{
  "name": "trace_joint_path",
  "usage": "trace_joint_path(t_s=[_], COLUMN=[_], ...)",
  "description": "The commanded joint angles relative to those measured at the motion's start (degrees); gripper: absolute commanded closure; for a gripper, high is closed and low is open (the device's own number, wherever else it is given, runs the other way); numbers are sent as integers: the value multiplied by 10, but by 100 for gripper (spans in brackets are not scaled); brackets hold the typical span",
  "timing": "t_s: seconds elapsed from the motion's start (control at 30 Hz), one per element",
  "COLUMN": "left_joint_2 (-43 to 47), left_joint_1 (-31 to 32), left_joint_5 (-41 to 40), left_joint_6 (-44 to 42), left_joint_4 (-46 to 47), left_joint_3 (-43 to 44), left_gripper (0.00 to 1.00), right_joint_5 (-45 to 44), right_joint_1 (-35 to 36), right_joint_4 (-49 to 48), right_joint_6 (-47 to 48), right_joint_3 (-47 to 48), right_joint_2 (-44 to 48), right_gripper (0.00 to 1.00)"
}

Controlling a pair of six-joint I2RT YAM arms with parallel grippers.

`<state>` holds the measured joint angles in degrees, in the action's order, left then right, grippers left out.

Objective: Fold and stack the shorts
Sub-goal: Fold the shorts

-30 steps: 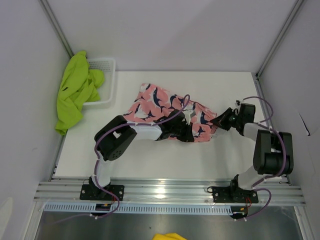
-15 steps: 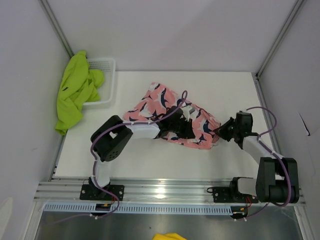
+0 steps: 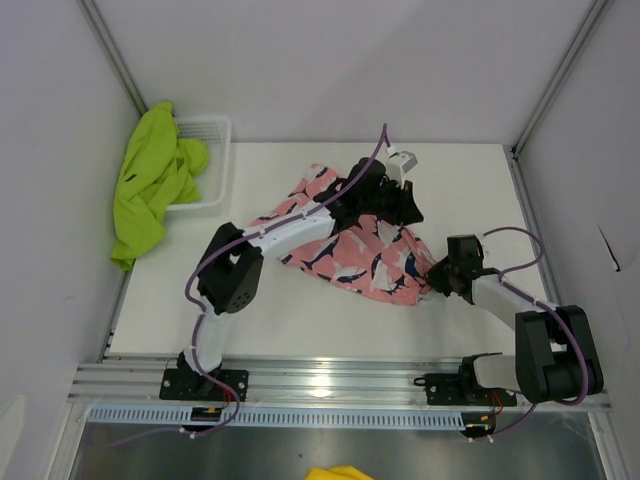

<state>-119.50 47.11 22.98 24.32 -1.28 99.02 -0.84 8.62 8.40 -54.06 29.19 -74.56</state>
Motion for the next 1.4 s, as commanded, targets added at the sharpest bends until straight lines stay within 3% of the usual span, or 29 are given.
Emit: trace_joint_path(t_s=[0.0, 0.2, 0.37, 0.5, 0.57, 0.6, 0.63, 0.77, 1.03, 1.37], left_joint_2=[-47, -50, -14, 5, 8, 6, 1, -17, -25, -39], left_joint_1=[-1, -15, -54, -62, -62, -62, -62, -61, -58, -42], left_joint_5=[22, 9, 17, -5, -9, -8, -8, -14, -21, -22], left_joint_6=[-28, -23, 9, -2, 0, 2, 6, 10, 9, -1], left_joint_4=[-57, -29, 47, 46, 55, 56, 55, 39, 33, 17], left_joint_3=[33, 0, -102, -124, -131, -132, -129, -112, -110, -81], left_gripper=[80, 80, 80, 80, 80, 80, 80, 79, 79, 78], right_joint_5=[-41, 7, 32, 79, 119, 127, 133, 162, 208, 247], right_joint_1=[15, 18, 24, 15, 3, 1, -3, -21, -71, -72], right_joint_4=[37, 31, 53, 57, 55, 43, 37, 15, -8, -43], right_joint_6=[-2, 63, 101, 131, 146, 147, 149, 150, 153, 120], right_joint_3=[5, 86, 200, 264, 272, 265, 258, 221, 137, 53], right_joint_2=[-19, -117, -210, -249, -247, -240, -232, -182, -86, -47], right_gripper=[100, 100, 100, 93, 81, 70, 51, 31, 27, 26])
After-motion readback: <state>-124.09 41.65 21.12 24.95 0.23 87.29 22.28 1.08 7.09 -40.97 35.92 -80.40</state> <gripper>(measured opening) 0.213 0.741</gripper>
